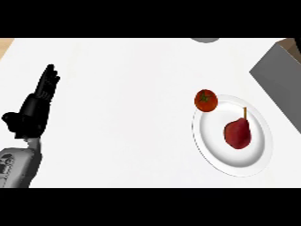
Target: Pick the pear from the plate and place it in the cardboard box
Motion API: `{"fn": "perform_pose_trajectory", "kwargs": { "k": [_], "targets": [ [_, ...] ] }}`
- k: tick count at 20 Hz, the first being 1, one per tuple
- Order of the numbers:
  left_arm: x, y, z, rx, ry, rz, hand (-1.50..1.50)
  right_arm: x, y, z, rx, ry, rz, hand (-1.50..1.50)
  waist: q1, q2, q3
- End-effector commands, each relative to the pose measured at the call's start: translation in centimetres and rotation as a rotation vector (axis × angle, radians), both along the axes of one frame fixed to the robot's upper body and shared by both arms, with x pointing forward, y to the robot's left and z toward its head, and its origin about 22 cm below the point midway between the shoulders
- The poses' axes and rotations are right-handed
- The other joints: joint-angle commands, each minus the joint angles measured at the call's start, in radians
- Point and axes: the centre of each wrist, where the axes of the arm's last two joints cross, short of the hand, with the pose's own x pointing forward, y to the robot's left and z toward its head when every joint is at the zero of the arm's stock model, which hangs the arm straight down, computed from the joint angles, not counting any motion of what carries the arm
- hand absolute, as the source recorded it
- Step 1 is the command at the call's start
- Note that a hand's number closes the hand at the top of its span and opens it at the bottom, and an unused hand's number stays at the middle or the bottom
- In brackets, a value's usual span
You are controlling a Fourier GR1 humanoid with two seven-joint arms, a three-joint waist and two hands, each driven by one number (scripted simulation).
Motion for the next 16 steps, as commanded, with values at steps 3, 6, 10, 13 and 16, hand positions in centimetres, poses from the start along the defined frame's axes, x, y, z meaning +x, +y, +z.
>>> {"fn": "perform_pose_trajectory", "kwargs": {
  "k": [3, 6, 10, 13, 16],
  "targets": [
    [-0.9, 1.5, 1.1, 0.101, -0.009, -0.067, 0.00, -3.5, -4.2, 0.3, 0.031, -0.124, -0.282, -1.50, -0.086, -0.034, 0.003],
    [-1.1, 2.5, 2.0, 0.203, -0.017, -0.099, 0.00, -5.9, -8.6, 1.3, 0.070, -0.227, -0.542, -1.50, -0.181, -0.057, 0.006],
    [-0.7, 0.8, 3.0, 0.144, 0.016, -0.201, 0.00, -12.2, -10.6, -6.5, -0.164, -0.023, -0.660, -1.50, -0.134, -0.033, 0.005],
    [-1.6, 0.6, 3.4, 0.166, 0.005, -0.257, 0.00, -15.9, -9.4, -9.3, -0.264, -0.085, -0.674, -1.50, -0.082, -0.026, 0.003],
    [-1.5, -0.2, 3.6, 0.162, 0.012, -0.284, 0.00, -17.8, -9.0, -10.3, -0.442, -0.084, -0.595, -1.50, -0.065, -0.022, 0.003]
  ]
}}
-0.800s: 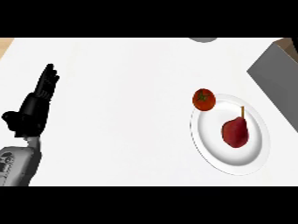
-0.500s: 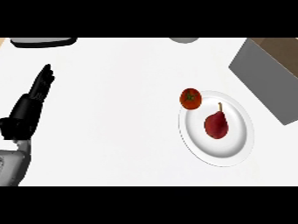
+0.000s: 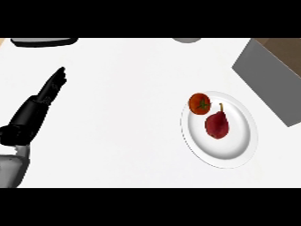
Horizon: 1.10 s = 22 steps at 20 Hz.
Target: Pick the pear from the plate and place it in the cardboard box
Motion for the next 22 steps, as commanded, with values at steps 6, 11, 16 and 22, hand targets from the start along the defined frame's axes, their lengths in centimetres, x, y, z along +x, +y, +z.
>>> {"fn": "perform_pose_trajectory", "kwargs": {
  "k": [6, 11, 16, 22],
  "targets": [
    [-0.2, -1.8, 1.1, 0.002, -0.007, -0.083, 0.00, -4.7, 2.8, 0.8, -0.299, 0.227, 0.001, -1.50, 0.057, 0.011, -0.004],
    [0.7, -3.0, 1.4, 0.019, -0.015, -0.071, 0.00, -5.0, 4.8, 4.3, -0.449, 0.455, 0.071, -1.50, 0.054, 0.015, -0.006],
    [0.4, -2.6, 2.0, 0.013, -0.013, -0.096, 0.00, -3.6, 7.6, 7.3, -0.547, 0.591, 0.041, -1.50, 0.076, 0.014, -0.004],
    [1.8, -3.5, 2.4, 0.004, -0.010, -0.101, 0.00, -3.2, 12.6, 8.3, -0.581, 0.733, 0.028, -1.50, 0.080, 0.018, -0.004]
  ]
}}
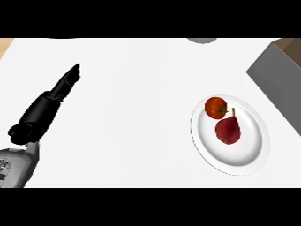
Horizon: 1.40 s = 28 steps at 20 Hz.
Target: Pick the pear from the plate and place it in the cardboard box
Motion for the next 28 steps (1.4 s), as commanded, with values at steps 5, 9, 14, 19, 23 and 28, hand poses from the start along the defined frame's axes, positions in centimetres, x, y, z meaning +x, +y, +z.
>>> {"fn": "perform_pose_trajectory", "kwargs": {
  "k": [5, 9, 14, 19, 23, 28],
  "targets": [
    [0.9, -0.3, 0.6, -0.012, -0.002, 0.001, 0.00, 4.0, 3.8, -0.4, -0.023, 0.155, -0.054, -1.50, -0.006, -0.002, 0.003],
    [-1.5, -0.1, -1.0, -0.008, 0.010, 0.008, 0.00, 4.8, 7.3, -1.0, -0.015, 0.188, -0.050, -1.50, -0.006, -0.005, 0.003],
    [0.9, 0.5, -0.2, -0.015, 0.030, 0.004, 0.00, 5.5, 8.4, -1.0, -0.065, 0.200, -0.097, -1.50, -0.019, -0.004, 0.003],
    [0.9, 1.2, -0.2, -0.004, 0.014, 0.027, 0.00, 7.4, 9.0, -3.9, -0.071, 0.188, -0.126, -1.50, -0.020, -0.004, 0.003],
    [0.6, 2.0, 0.1, 0.018, -0.008, 0.011, 0.00, 9.2, 8.5, -2.8, -0.086, 0.204, -0.130, -1.50, -0.019, -0.004, 0.003],
    [0.6, 1.2, -1.5, 0.001, 0.014, 0.026, 0.00, 10.3, 7.9, -6.3, -0.114, 0.250, -0.161, -1.50, -0.020, -0.004, 0.003]
  ]
}}
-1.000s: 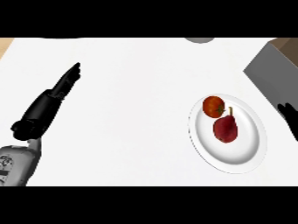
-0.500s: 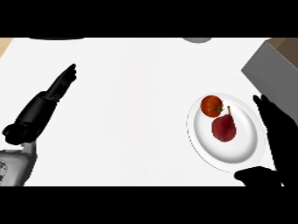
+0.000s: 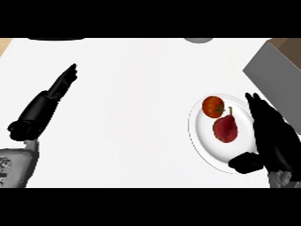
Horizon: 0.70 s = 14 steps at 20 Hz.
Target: Pick the pear from the plate and place it in the cardboard box
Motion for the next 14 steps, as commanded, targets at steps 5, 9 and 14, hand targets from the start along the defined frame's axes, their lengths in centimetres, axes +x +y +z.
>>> {"fn": "perform_pose_trajectory", "kwargs": {
  "k": [5, 9, 14],
  "targets": [
    [0.0, -0.5, -1.4, -0.013, 0.006, -0.015, 0.00, 2.6, -1.3, -1.7, 0.005, 0.016, -0.003, -1.50, 0.000, 0.000, 0.000],
    [1.2, -0.8, 1.1, -0.014, -0.007, 0.008, 0.00, -0.1, -0.5, -2.5, 0.021, 0.016, 0.018, -1.50, -0.005, -0.001, 0.000],
    [-0.2, 0.8, 1.0, -0.009, -0.002, -0.002, 0.00, 2.1, -0.6, -3.9, 0.025, 0.044, -0.008, -1.50, 0.000, -0.001, 0.000]
  ]
}}
